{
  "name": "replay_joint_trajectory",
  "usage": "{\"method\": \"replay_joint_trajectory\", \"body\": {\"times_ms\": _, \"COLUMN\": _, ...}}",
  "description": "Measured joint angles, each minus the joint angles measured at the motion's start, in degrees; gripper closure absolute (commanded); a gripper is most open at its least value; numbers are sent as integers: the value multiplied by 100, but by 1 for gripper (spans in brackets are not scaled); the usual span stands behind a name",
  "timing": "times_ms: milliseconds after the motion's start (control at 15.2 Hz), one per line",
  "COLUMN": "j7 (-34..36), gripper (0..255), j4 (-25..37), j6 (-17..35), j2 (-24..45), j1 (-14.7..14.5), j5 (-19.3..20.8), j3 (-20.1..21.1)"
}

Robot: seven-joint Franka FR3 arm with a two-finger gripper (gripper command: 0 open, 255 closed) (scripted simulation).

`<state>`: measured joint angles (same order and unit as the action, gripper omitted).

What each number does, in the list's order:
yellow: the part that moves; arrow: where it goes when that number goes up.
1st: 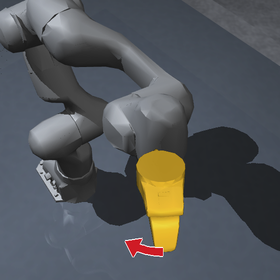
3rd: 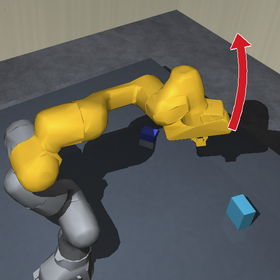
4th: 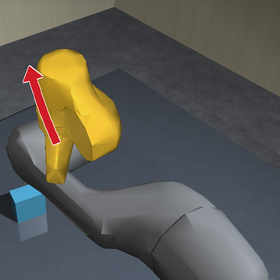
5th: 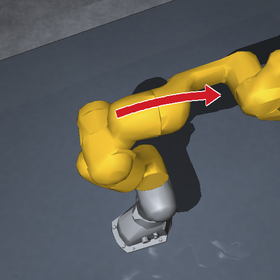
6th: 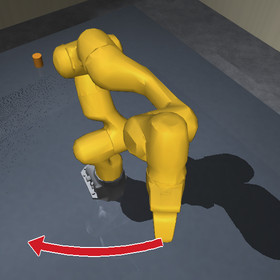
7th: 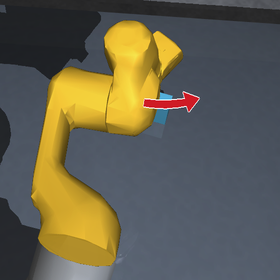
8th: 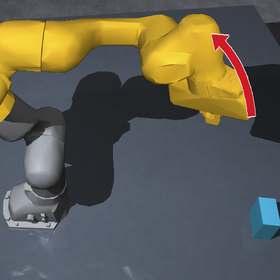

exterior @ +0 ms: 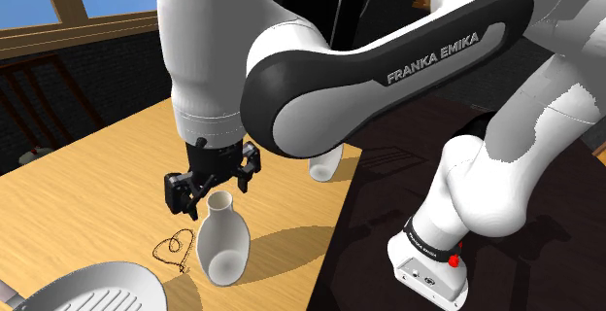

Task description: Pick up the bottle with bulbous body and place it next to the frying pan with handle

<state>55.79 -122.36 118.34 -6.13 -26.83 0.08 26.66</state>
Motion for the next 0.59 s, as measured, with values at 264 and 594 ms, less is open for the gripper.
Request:
{"method": "replay_joint_trajectory", "body": {"times_ms": 264, "j7": -31, "gripper": 0, "j4": 339, "j6": -441, "j2": -114, "j1": -7, "j5": -55, "j3": -10}}
{"method": "replay_joint_trajectory", "body": {"times_ms": 594, "j7": -52, "gripper": 0, "j4": 355, "j6": -494, "j2": -151, "j1": -4, "j5": -72, "j3": -21}}
